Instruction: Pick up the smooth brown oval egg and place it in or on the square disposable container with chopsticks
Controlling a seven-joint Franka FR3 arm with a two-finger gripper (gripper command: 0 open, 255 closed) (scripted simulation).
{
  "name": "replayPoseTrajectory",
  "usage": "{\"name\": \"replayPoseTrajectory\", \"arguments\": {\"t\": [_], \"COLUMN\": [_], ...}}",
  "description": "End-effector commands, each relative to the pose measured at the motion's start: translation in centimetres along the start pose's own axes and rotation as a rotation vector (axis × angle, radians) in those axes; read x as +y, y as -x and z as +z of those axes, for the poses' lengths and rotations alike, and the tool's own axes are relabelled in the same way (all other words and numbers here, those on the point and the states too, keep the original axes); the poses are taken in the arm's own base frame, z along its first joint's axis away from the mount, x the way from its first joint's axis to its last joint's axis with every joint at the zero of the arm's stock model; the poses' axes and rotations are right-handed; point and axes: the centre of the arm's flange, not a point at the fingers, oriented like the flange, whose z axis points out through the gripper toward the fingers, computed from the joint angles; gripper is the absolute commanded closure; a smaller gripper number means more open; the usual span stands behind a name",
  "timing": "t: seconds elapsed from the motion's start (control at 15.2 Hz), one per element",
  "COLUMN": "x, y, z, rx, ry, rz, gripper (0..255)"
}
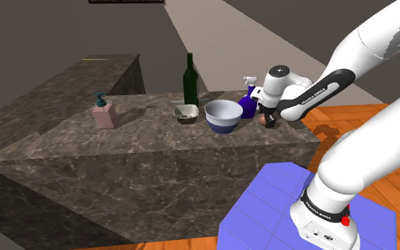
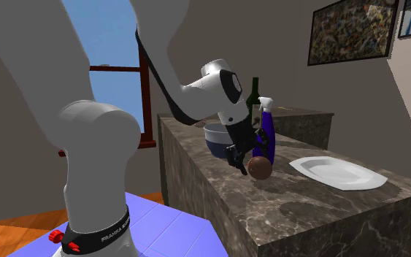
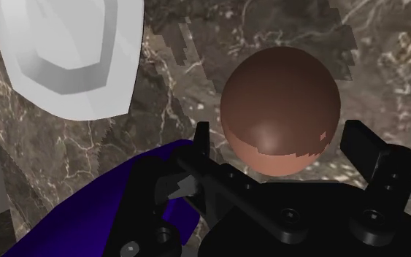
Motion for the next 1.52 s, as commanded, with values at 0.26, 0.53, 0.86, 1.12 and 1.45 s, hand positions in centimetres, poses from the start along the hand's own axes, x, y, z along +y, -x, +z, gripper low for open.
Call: {"name": "replayPoseTrajectory", "arguments": {"t": [0.26,0.53,0.86,1.12,1.45], "x": [0.0,0.0,0.2,1.0,2.0], "y": [0.0,0.0,0.1,0.5,1.0], "z": [0.0,0.0,-0.5,-2.4,-4.8], "rx": [0.000,0.000,0.000,0.000,0.000], "ry": [0.000,0.000,0.000,0.000,0.000], "rz": [0.000,0.000,0.000,0.000,0.000], "gripper": [255,255,255,255,255]}}
